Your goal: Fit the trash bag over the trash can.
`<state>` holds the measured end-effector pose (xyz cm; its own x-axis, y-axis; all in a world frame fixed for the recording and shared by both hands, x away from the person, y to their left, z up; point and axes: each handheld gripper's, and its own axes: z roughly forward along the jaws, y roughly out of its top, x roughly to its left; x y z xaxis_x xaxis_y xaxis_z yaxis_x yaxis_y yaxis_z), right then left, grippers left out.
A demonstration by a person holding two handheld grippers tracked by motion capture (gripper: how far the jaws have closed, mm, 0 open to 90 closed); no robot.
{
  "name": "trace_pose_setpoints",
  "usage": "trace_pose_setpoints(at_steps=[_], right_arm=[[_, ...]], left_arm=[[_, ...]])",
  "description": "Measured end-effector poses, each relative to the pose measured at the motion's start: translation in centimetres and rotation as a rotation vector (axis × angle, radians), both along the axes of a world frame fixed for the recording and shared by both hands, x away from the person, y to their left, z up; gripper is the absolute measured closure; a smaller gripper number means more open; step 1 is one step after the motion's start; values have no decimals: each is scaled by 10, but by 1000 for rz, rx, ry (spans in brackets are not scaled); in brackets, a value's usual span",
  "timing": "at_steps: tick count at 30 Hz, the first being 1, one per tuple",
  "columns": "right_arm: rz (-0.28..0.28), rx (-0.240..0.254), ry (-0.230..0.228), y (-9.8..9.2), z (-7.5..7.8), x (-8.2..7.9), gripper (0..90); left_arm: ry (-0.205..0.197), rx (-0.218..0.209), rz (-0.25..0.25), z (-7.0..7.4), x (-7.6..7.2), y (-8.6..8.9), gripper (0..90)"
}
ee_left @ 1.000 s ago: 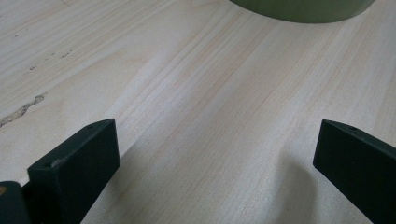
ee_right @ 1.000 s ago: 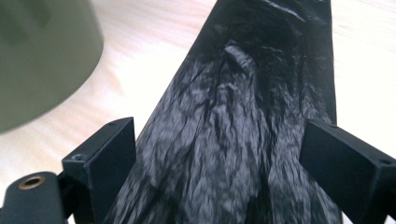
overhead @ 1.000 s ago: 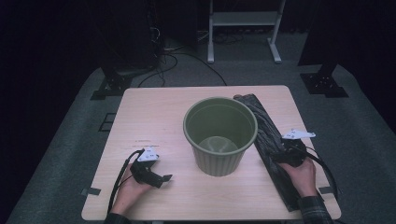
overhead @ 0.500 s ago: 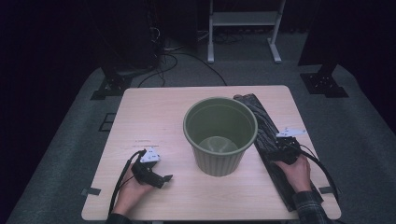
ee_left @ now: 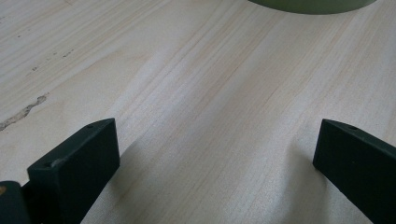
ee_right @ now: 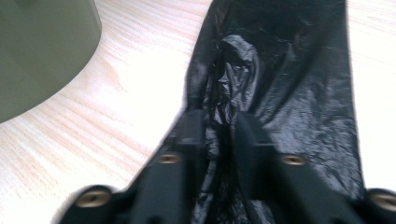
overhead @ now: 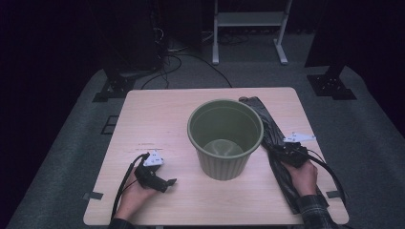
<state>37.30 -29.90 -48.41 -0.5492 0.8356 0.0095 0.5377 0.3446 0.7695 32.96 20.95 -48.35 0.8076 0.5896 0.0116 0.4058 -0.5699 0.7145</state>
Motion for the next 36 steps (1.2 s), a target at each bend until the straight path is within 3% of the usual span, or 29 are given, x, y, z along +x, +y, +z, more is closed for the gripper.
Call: trace_pose_setpoints(at_steps=[2,9,12,23,28,36], right_arm=[[0,-4,0,0,0,-1,898],[1,-28,-1,0,2,-3,900],[9,-16,-7,-1,5,-5,900],[57,102,-62,-14,28,-18,900],[92,181,-117,-23,40,-26,900],[132,210,-178,-24,63,-31,900]], left_arm=[[0,0,0,0,0,0,0],[0,1,2,0,0,0,0],[0,1,2,0,0,0,0],[0,1,4,0,0,0,0],[0,1,4,0,0,0,0],[0,0,8,0,0,0,0]])
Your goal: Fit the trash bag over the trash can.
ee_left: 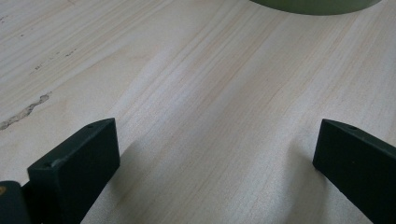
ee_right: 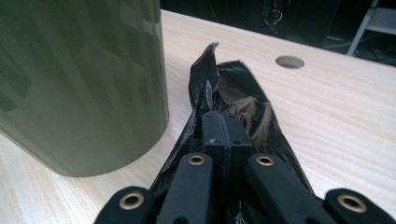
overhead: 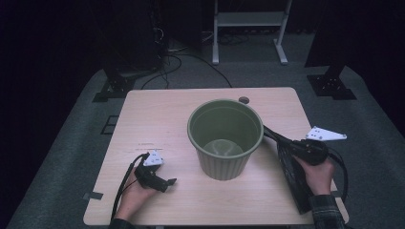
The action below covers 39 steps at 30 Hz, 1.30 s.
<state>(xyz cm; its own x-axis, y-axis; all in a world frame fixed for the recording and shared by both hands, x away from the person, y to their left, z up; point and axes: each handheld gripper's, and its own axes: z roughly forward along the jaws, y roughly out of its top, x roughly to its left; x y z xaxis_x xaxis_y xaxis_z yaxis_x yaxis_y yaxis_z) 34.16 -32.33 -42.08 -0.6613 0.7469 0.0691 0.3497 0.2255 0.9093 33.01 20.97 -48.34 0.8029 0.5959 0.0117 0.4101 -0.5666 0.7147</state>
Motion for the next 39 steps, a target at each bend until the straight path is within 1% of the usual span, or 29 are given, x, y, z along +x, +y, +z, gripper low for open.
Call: trace_pose_setpoints(at_steps=[3,11,16,23,29,33,36,39], right_arm=[[5,1,-17,1,8,-2,900],[29,52,-65,-1,29,-4,900],[45,73,-97,-3,49,-3,900],[87,109,-143,0,76,-3,900],[121,155,-181,4,100,-3,900],[140,165,-212,8,116,-2,900],[165,177,-234,11,128,-3,900],[183,184,-247,15,138,-3,900]], left_arm=[[0,-1,3,0,0,0,0],[0,0,6,0,0,0,0],[1,-2,9,0,0,-1,0],[1,1,7,0,0,0,0],[1,2,7,0,0,0,0],[0,0,8,0,0,0,0],[1,1,8,0,0,0,0],[1,1,8,0,0,0,0]])
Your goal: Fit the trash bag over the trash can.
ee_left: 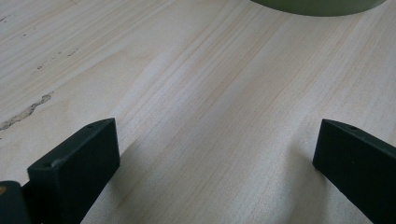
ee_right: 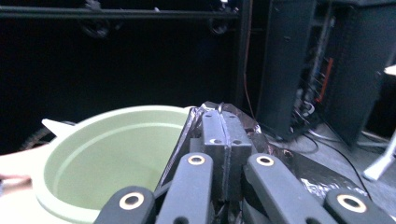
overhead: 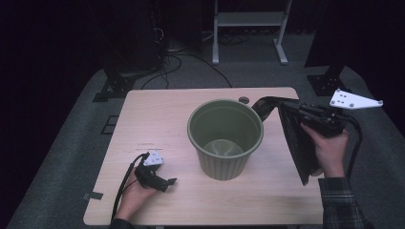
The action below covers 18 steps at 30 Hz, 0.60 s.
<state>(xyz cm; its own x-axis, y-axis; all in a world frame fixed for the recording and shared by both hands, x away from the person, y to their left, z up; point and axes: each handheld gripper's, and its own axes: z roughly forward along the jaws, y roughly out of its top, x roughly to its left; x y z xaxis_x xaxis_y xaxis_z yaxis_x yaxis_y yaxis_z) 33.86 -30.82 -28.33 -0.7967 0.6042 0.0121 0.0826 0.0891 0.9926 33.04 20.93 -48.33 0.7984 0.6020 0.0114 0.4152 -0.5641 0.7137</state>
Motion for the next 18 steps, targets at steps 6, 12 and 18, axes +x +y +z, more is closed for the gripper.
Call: trace_pose_setpoints(at_steps=[6,12,18], right_arm=[[46,21,-31,11,19,-1,900],[94,45,-52,25,34,1,900],[137,68,-87,38,54,0,900]], left_arm=[[0,0,1,0,0,0,0],[0,0,1,0,0,0,0],[0,0,2,0,0,0,0]])
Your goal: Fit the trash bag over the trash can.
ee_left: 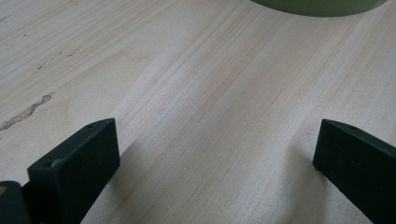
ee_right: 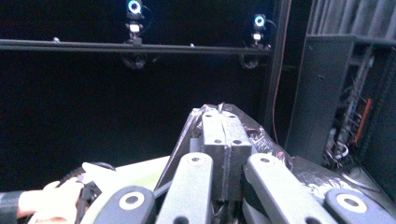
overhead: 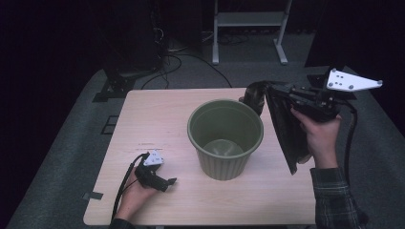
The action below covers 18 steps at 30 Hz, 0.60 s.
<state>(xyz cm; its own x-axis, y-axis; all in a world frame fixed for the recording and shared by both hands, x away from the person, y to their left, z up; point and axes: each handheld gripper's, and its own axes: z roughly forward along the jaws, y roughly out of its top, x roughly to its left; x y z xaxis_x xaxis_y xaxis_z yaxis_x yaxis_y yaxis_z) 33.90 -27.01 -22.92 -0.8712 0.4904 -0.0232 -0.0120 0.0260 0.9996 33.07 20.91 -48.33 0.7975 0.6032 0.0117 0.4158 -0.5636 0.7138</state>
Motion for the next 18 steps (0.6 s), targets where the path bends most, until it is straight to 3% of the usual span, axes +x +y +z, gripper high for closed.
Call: trace_pose_setpoints(at_steps=[9,18], right_arm=[[42,8,-56,14,33,-10,900],[72,12,-95,24,55,-25,900]], left_arm=[[-1,-2,2,0,0,0,0],[-2,-1,5,0,1,-1,0]])
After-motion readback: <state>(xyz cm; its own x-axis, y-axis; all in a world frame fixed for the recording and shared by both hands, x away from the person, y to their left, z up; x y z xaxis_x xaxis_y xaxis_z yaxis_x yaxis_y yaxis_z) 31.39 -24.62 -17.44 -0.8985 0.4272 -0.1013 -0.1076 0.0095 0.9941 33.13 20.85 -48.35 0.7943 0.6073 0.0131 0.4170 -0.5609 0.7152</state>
